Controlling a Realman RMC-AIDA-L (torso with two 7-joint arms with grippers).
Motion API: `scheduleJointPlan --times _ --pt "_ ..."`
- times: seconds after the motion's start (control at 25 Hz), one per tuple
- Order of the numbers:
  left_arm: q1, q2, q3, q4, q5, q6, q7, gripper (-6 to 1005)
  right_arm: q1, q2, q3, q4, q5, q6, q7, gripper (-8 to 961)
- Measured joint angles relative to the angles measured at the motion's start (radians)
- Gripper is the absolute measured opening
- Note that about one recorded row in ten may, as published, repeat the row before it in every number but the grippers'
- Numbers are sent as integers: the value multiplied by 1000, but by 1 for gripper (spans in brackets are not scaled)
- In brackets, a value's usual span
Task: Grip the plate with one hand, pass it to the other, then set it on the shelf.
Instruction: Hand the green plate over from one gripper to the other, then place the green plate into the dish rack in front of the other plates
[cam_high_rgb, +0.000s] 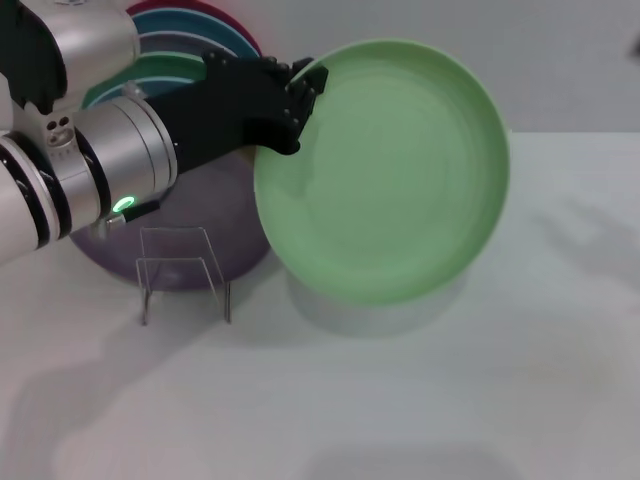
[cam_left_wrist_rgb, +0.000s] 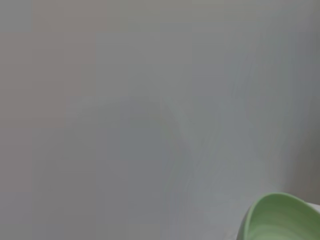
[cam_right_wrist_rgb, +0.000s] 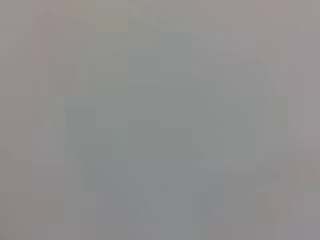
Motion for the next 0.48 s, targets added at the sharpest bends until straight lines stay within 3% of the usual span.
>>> scheduleJointPlan --times 0.08,0.16,0.2,0.24,0.36,0.48 --pt "9 -1 12 -2 -34 36 68 72 23 0 123 -180 139 129 -54 586" --pt "21 -1 39 -11 -85 88 174 66 45 2 230 -321 220 228 -93 615" --pt "36 -1 73 -22 -140 141 314 63 53 3 279 -381 245 267 -114 630" --pt "36 -1 73 -22 -140 141 314 63 60 5 322 -435 264 299 -134 644" --pt "53 -2 136 -41 -206 231 512 63 70 5 375 -512 281 331 -161 659" --pt "65 -1 269 -79 -211 431 704 64 71 5 380 -519 275 333 -164 658"
